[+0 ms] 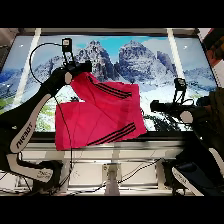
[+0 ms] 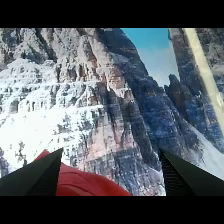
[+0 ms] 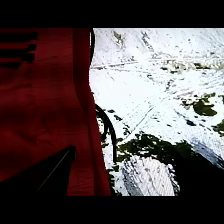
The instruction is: Fold the clothes and pants, and hang the long-sleeved shirts on hangers.
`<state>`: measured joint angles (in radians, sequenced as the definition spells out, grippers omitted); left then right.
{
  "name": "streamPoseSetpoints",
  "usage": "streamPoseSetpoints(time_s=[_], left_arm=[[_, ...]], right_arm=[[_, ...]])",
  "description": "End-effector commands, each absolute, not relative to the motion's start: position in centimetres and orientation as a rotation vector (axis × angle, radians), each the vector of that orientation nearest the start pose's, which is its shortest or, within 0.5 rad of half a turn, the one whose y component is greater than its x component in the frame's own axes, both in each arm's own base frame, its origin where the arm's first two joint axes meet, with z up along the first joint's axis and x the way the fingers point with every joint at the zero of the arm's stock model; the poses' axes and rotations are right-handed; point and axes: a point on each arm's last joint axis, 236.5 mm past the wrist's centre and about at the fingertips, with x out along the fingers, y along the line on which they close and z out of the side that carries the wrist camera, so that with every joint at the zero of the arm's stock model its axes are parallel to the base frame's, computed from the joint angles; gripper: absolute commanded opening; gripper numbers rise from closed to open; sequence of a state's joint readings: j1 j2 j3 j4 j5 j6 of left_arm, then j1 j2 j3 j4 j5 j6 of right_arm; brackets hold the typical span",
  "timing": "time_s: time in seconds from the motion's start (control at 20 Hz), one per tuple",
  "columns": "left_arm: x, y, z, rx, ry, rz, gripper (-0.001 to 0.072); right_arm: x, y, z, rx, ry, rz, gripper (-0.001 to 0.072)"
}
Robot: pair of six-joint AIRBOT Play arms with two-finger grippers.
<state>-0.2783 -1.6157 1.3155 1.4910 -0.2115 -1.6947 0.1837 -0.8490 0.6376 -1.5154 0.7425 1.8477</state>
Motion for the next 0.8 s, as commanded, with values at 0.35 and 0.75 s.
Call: streamPoseSetpoints(time_s=[0.35,0.75], left_arm=[[50.6,-4.6,-4.8,-0.176,1.055,-0.002,0.0481],[49.9,1.3,-5.4,-0.274,1.09,0.108,0.0481]], right_arm=[[32.5,6.9,0.2,0.222,0.972,0.051,0.0688],[32.5,6.9,0.2,0.218,0.971,0.05,0.0688]])
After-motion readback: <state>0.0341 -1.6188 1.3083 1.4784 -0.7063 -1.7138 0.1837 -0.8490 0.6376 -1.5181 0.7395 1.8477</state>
